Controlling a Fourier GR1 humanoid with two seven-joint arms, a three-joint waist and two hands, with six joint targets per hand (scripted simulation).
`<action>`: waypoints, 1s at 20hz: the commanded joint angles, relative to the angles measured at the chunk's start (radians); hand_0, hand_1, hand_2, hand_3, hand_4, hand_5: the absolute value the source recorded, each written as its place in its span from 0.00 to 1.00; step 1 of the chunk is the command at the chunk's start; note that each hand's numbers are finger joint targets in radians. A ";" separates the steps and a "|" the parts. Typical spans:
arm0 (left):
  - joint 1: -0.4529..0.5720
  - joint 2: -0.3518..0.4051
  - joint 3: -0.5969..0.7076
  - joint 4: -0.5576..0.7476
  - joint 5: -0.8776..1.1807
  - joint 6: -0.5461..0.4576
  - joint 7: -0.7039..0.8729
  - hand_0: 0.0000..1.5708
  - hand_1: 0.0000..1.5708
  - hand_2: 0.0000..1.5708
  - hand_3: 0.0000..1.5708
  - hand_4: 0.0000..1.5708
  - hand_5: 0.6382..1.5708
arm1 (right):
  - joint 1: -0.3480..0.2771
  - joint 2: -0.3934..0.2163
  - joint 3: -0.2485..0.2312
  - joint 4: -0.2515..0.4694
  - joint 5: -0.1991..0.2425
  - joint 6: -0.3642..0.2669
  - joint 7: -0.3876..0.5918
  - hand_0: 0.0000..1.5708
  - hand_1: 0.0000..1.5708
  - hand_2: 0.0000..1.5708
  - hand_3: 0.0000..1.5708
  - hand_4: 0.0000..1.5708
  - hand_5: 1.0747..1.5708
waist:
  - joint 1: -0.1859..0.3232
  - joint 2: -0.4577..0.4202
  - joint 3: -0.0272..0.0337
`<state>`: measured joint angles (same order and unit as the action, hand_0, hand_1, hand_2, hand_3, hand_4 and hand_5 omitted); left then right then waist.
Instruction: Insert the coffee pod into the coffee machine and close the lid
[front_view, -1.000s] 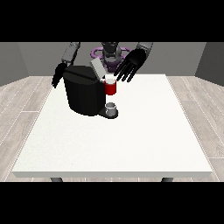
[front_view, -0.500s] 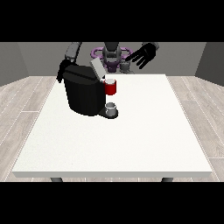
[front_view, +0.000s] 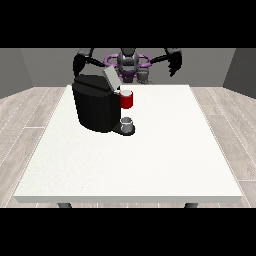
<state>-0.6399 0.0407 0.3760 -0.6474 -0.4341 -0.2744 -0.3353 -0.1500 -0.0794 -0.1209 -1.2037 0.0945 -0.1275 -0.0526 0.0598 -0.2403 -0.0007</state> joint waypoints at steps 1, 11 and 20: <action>0.069 -0.012 0.005 -0.019 0.024 -0.002 0.020 0.00 0.00 0.00 0.00 0.25 1.00 | -0.053 -0.013 0.023 -0.068 -0.032 0.067 0.060 0.00 0.00 0.00 0.00 0.00 1.00 | 0.025 -0.057 0.0004; 0.215 -0.011 -0.036 -0.191 0.130 -0.066 0.056 0.00 0.00 0.00 0.00 0.26 1.00 | -0.147 -0.110 0.025 -0.139 -0.032 0.153 0.144 0.00 0.00 0.00 0.00 0.00 1.00 | 0.069 -0.037 0.0007; 0.216 -0.040 -0.168 -0.403 0.211 -0.034 0.163 0.00 0.00 0.00 0.00 0.23 1.00 | -0.326 -0.156 -0.131 0.040 -0.146 0.144 0.148 0.00 0.00 0.00 0.00 0.05 1.00 | 0.160 0.102 0.0012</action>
<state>-0.4343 0.0063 0.2423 -0.9688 -0.2381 -0.3229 -0.2093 -0.4132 -0.2064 -0.1924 -1.2107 0.0026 0.0028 0.0805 0.2000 -0.1832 0.0003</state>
